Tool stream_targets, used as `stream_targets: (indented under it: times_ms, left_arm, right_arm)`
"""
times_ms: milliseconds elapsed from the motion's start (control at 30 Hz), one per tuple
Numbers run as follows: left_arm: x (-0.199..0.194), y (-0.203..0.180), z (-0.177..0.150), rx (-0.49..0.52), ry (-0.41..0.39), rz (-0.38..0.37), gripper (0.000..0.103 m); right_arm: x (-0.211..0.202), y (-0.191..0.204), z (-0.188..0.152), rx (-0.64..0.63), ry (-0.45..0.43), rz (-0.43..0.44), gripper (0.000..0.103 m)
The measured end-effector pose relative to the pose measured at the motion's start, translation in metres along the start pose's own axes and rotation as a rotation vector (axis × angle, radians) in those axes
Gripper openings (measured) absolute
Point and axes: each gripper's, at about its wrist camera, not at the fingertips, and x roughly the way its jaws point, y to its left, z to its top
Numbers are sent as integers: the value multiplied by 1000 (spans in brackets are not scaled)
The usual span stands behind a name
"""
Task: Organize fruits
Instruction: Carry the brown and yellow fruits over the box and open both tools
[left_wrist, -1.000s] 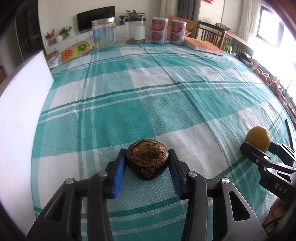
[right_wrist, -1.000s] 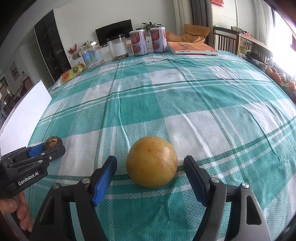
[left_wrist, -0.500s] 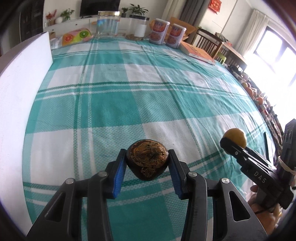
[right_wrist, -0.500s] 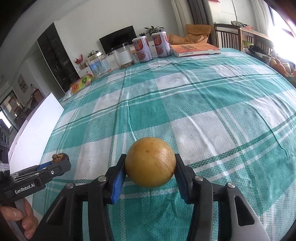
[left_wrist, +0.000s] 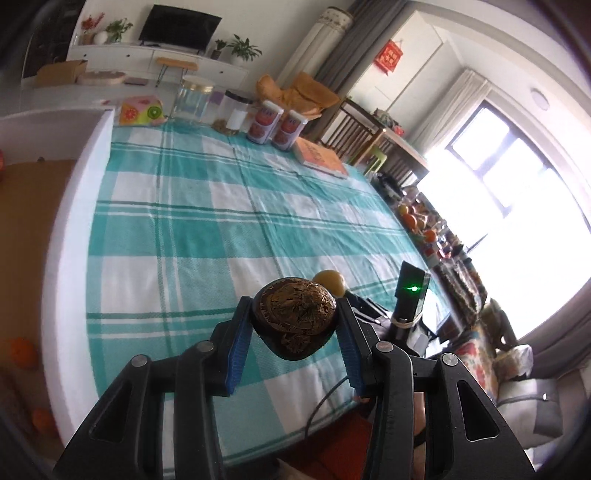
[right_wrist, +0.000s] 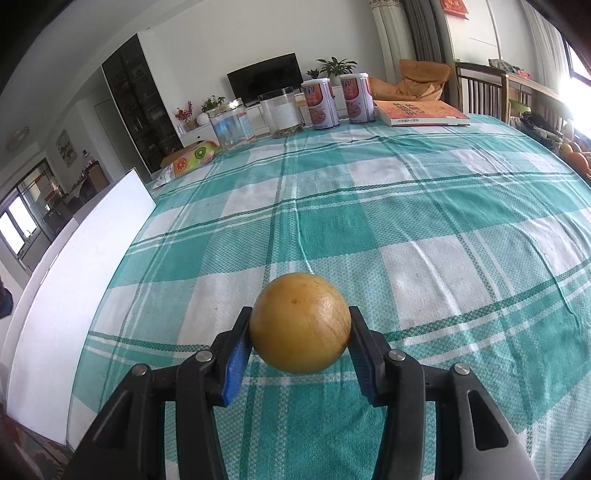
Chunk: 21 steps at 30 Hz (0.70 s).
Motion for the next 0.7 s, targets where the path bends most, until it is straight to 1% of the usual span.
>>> stream_targets:
  times_ms: [67, 133, 233, 300, 400, 467, 500, 600, 667, 700]
  left_arm:
    - [-31, 9, 3, 0, -51, 31, 45]
    - [-59, 27, 8, -14, -101, 96, 45]
    - [-86, 71, 17, -61, -164, 235, 45]
    - [-92, 108, 23, -116, -170, 339, 45]
    - [-80, 157, 25, -172, -122, 478, 45]
    - [-65, 182, 23, -211, -72, 517, 45]
    - [-58, 192, 21, -232, -51, 526, 46]
    - [-42, 218, 20, -286, 4, 563, 46]
    - [-45, 232, 18, -305, 21, 592, 46]
    - [-45, 235, 17, -317, 29, 605, 46]
  right_arm:
    - [-10, 14, 0, 8, -4, 60, 49]
    - [-17, 37, 2, -2, 6, 132, 49]
    - [-24, 89, 13, -69, 35, 250, 49]
    - [-27, 132, 22, -139, 59, 334, 49]
    - [-23, 201, 33, -263, 134, 442, 49]
    - [-13, 245, 35, -347, 203, 498, 49]
    - [-6, 265, 34, -394, 236, 507, 49]
    - [14, 318, 23, -543, 304, 485, 49]
    - [29, 340, 12, -615, 357, 469, 50]
    - [29, 348, 9, -649, 336, 458, 50]
